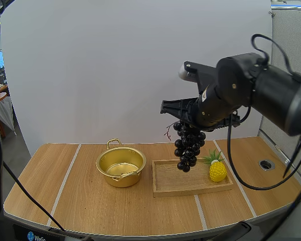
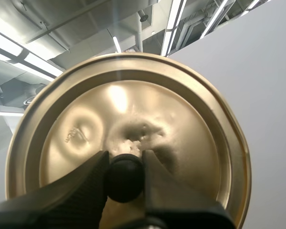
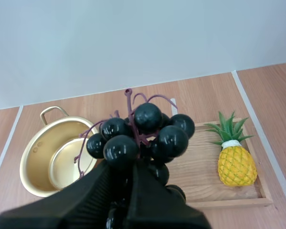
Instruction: Open the pot, put the grape inside, and close it
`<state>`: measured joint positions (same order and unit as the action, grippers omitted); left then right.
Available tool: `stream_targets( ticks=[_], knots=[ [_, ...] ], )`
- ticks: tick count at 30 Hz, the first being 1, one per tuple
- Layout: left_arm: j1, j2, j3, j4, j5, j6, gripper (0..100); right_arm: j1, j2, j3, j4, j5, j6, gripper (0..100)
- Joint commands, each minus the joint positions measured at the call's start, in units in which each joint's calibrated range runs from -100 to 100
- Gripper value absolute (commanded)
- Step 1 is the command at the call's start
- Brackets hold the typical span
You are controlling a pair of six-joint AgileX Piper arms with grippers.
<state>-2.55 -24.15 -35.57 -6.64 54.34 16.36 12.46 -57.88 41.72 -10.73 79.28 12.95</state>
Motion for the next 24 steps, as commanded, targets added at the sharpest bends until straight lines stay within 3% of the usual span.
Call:
stream_targets(
  ticks=[1, 5, 8, 11, 24],
  knots=[
    [-0.12, -0.5, -0.5, 0.3, -2.8, -0.5, 0, 0.0, -2.7, -0.1, -0.7, 0.0, -0.2, 0],
    [-0.12, -0.5, -0.5, 0.3, -2.8, -0.5, 0, 0.0, -3.0, -0.1, 1.3, -4.6, -4.3, 0],
    [-0.12, -0.5, -0.5, 0.3, -2.8, -0.5, 0, 0.0, -0.9, -0.1, 9.5, -8.9, -16.4, 0],
    [-0.12, -0.5, -0.5, 0.3, -2.8, -0.5, 0, 0.0, 2.6, -0.1, 17.3, -11.2, -24.3, 0],
    [-0.12, -0.5, -0.5, 0.3, -2.8, -0.5, 0, 0.0, 25.6, -0.1, 30.8, -25.3, -40.8, 0]
  ],
)
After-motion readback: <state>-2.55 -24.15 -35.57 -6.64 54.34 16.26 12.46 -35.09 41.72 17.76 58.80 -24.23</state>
